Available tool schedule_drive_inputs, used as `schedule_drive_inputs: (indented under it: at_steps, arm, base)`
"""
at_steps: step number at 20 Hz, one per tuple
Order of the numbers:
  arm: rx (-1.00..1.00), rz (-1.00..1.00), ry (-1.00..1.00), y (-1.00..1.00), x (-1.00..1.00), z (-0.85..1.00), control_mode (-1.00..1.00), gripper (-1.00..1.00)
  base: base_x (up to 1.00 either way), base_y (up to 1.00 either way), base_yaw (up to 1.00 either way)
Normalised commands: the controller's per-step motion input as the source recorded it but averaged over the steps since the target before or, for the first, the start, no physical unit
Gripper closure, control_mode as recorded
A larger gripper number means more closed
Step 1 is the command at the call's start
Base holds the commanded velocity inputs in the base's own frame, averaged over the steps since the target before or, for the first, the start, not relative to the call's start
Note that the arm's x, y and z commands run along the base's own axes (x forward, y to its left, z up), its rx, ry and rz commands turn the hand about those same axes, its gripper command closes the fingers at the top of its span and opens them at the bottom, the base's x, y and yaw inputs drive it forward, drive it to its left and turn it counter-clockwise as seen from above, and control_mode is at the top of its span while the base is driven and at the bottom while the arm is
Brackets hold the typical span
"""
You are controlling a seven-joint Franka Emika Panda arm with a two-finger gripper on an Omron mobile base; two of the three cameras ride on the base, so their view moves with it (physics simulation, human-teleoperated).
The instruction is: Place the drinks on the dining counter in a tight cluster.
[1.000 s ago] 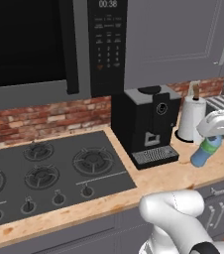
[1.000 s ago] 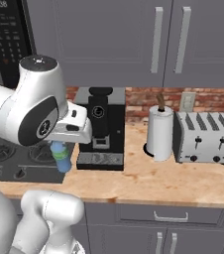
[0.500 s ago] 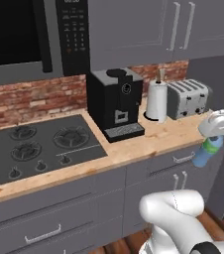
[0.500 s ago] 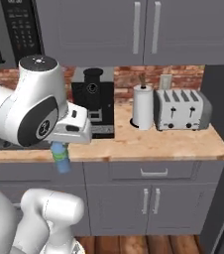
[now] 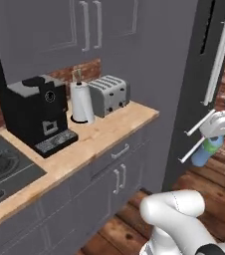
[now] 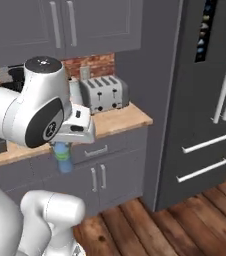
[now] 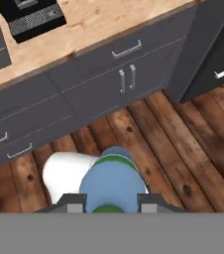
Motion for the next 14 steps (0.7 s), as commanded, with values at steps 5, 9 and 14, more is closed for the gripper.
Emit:
schedule_drive_inputs:
  at_steps: [5,9,14]
  arm:
    - [0.0,0.0,0.0,0.0,0.0,0.0,1.0,1.0]
    - [0.0,0.0,0.0,0.0,0.0,0.0,1.0,1.0]
    - [0.0,0.0,0.0,0.0,0.0,0.0,1.0,1.0]
  base:
    - [0.0,-0.19,-0.89]
    - [0.0,-0.13,-0.9]
    - [0.0,-0.11,-0.91]
